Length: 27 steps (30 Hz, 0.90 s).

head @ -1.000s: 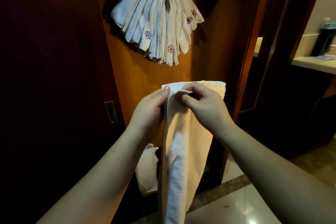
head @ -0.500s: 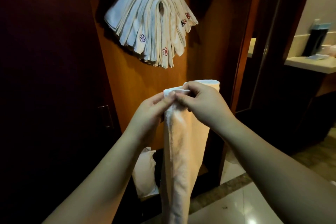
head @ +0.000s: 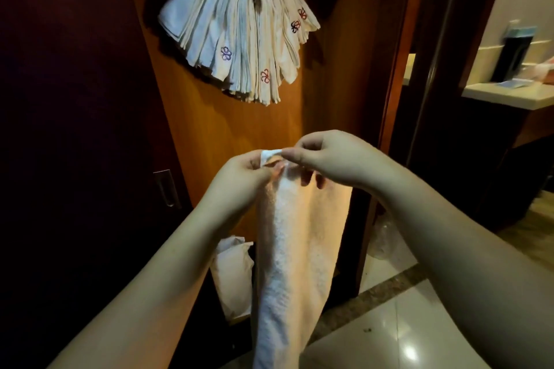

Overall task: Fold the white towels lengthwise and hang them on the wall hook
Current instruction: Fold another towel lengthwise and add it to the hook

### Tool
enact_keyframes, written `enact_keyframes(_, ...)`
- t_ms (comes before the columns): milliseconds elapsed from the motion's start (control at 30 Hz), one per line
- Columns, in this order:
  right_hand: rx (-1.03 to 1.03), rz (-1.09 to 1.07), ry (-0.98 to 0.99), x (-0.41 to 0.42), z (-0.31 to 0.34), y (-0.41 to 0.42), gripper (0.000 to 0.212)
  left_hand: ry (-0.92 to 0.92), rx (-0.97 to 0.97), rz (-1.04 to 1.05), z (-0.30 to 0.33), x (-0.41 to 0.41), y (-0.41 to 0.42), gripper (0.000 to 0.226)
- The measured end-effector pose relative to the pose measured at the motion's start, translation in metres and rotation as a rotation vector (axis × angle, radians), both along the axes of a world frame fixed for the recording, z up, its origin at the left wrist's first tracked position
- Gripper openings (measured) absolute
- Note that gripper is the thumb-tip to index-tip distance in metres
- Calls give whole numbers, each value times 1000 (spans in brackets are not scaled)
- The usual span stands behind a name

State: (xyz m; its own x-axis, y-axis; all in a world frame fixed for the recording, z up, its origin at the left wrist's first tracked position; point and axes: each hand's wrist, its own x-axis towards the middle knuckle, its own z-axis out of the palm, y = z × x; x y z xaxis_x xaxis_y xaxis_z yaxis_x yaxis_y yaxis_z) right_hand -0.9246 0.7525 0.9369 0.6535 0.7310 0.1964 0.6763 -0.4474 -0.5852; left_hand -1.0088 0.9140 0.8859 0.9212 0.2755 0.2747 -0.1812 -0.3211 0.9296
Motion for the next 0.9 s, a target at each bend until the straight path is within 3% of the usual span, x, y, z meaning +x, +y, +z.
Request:
enact_keyframes(200, -426, -46, 43, 43, -16, -33, 22, -3, -213, 5, -2, 1, 29, 17)
enact_keyframes(300, -476, -85, 43, 57, -24, -45, 23, -5, -229, 9, -5, -1, 37, 16)
enact_keyframes(400, -498, -91, -75, 60, -26, -49, 33, -9, -201, 15, -10, -3, 43, 16)
enact_keyframes(467, -357, -73, -81, 55, -26, -50, 33, -40, -214, 28, -12, -7, 48, 13)
enact_keyframes(600, 34, -77, -107, 47, -45, -49, 12, -97, -276, 45, -14, -10, 57, 19)
enact_keyframes(733, 451, -54, 64, 44, -69, -41, 48, -140, -327, 81, -17, -10, 60, 15)
enact_keyframes(900, 651, -67, 243, 44, -88, -27, 13, -182, -393, 34, -25, -8, 56, 21)
